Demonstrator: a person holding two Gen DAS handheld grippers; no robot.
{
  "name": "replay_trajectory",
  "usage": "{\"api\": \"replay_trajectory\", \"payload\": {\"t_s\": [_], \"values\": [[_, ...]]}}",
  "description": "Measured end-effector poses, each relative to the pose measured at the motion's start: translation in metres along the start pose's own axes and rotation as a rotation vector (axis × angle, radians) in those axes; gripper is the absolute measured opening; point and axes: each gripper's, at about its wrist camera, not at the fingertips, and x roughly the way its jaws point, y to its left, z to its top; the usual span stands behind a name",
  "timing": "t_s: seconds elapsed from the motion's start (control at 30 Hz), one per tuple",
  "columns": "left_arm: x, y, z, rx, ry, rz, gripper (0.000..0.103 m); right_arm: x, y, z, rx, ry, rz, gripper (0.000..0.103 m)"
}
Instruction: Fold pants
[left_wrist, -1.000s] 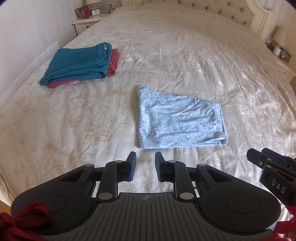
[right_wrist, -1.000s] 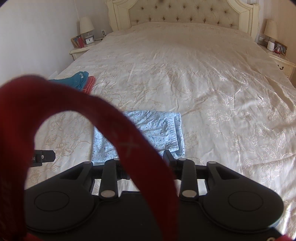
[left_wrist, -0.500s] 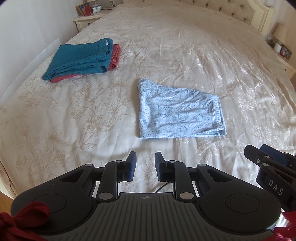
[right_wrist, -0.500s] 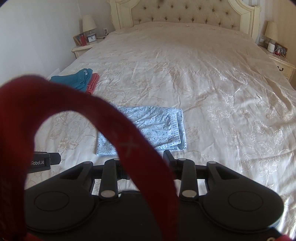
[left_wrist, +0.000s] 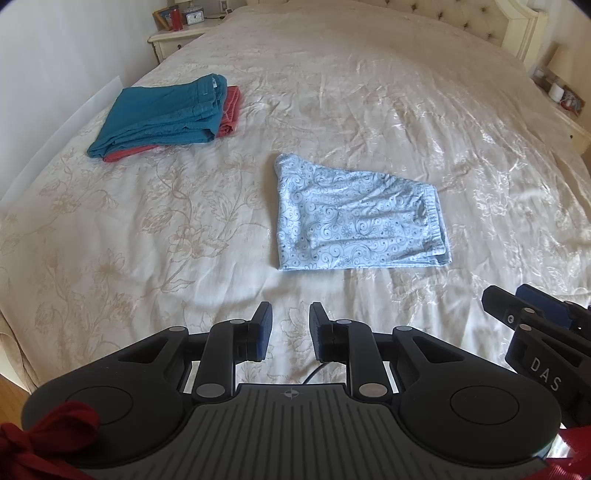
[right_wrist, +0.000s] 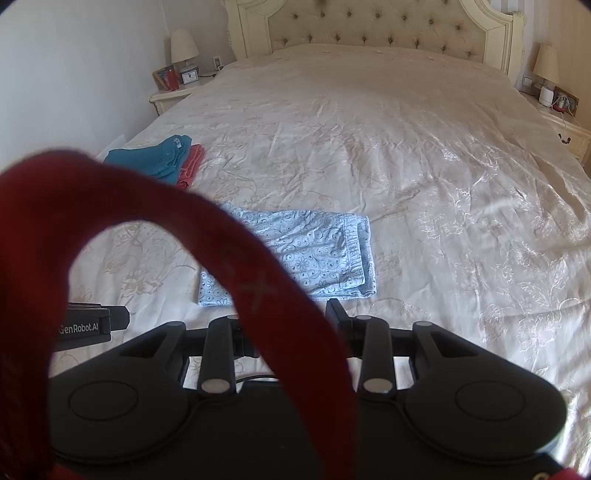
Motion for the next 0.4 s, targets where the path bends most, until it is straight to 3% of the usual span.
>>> {"api": "replay_trajectory", "payload": {"t_s": [0.4], "values": [[0.0037, -0.0020, 0.0011, 0.009, 0.009, -0.006, 0.022, 0.0041, -0.0004, -0.0007, 0.011, 0.014, -0.001, 0.044]]}}
